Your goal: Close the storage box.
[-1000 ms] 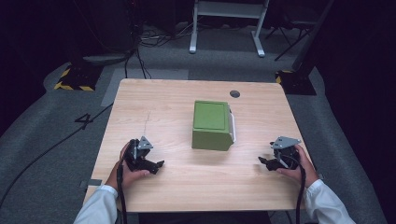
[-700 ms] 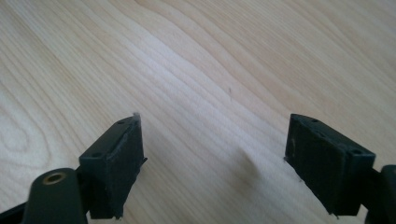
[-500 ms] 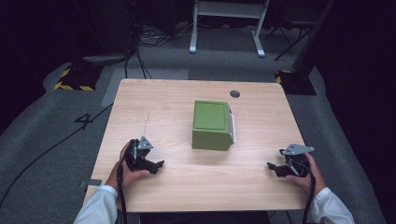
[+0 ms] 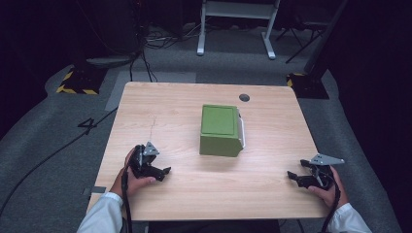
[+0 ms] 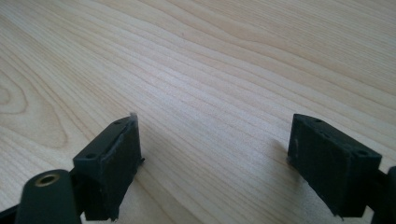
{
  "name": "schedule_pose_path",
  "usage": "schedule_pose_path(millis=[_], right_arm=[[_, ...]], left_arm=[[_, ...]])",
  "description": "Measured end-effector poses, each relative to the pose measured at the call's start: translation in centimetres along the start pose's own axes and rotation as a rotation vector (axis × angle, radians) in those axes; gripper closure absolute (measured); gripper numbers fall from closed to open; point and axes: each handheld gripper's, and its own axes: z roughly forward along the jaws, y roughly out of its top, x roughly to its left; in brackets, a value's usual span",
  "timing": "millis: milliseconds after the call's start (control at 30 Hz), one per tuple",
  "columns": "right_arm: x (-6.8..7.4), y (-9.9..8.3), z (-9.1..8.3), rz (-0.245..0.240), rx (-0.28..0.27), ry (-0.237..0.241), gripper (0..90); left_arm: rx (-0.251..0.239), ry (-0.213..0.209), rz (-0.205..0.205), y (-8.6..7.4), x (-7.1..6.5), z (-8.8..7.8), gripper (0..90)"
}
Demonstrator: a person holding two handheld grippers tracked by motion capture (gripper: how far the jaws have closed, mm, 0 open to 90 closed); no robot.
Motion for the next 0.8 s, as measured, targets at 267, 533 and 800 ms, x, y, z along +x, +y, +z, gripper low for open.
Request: schedule_pose_path(millis=[267,533,800], right_arm=[[-0.03,-0.01,-0.02,0.001,0.0,0.001,17.7],[-0.04,-0.01,-0.02,0.005,-0.001,0.001,18.0],[-0.1,-0.01,-0.02,0.007,-0.002,-0.002,18.0]], left_arm=[[0.0,0.002,-0.001,-0.02,-0.02,-0.02,0.1],[0.001,0.0,0.0,-0.06,-0.05,-0.05,0.1],[0.001,0.0,0.0,-0.07,-0.04,-0.06,0.1]])
